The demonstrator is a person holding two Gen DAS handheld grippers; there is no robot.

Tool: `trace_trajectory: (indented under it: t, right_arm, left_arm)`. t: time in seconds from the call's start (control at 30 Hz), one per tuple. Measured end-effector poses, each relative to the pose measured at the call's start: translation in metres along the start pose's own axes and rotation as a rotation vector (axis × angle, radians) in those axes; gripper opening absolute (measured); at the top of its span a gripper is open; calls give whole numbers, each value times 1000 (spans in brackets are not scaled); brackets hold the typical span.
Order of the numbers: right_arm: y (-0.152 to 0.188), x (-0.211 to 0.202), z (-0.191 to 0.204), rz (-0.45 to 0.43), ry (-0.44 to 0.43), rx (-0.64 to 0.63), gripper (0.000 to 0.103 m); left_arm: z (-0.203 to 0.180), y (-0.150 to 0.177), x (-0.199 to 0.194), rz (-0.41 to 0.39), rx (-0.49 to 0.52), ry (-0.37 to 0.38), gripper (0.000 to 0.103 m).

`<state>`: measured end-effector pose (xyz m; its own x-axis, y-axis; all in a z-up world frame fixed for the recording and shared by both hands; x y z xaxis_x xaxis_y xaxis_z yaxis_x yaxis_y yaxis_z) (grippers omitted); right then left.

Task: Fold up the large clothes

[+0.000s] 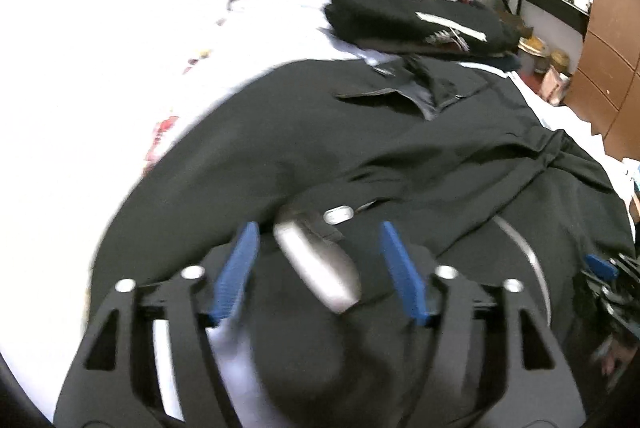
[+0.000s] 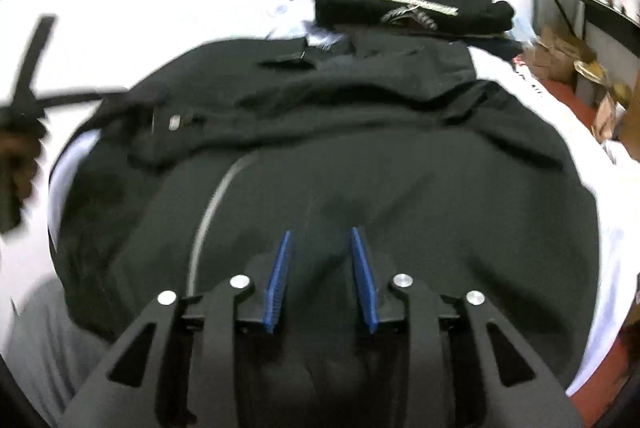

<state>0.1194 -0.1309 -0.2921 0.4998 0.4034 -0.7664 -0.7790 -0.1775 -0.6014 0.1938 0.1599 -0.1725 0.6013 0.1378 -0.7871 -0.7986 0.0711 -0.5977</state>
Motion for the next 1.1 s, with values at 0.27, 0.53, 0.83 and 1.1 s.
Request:
trace_trajectory:
  t: [0.27, 0.53, 0.83, 1.1]
  right_arm:
    - [2, 8, -1, 6, 22, -42, 35]
    - [4, 15, 0, 18, 47, -43, 36]
    - [14, 9, 1, 35, 66, -85, 38]
    - [22, 7, -1, 45, 68, -102, 38]
  left_arm:
    - [145, 135, -63, 94, -57, -229, 79]
    - [214, 275, -42, 225, -107, -393, 79]
    - [196, 289, 37, 237, 9, -438, 79]
    - [215, 279, 65, 188, -11, -516, 73]
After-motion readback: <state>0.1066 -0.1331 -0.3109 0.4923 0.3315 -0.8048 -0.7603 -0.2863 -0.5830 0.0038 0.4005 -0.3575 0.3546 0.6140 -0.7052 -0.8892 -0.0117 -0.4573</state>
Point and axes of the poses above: each gripper's, at about its wrist camera, not at the fingertips, and x roughly the way its jaws point, z to its left, y to its underside, the point moved 9 cm from there along x, roughly the way its jaws point, and after that the axes turned 4 degrees about z, right-handed, at the moved point
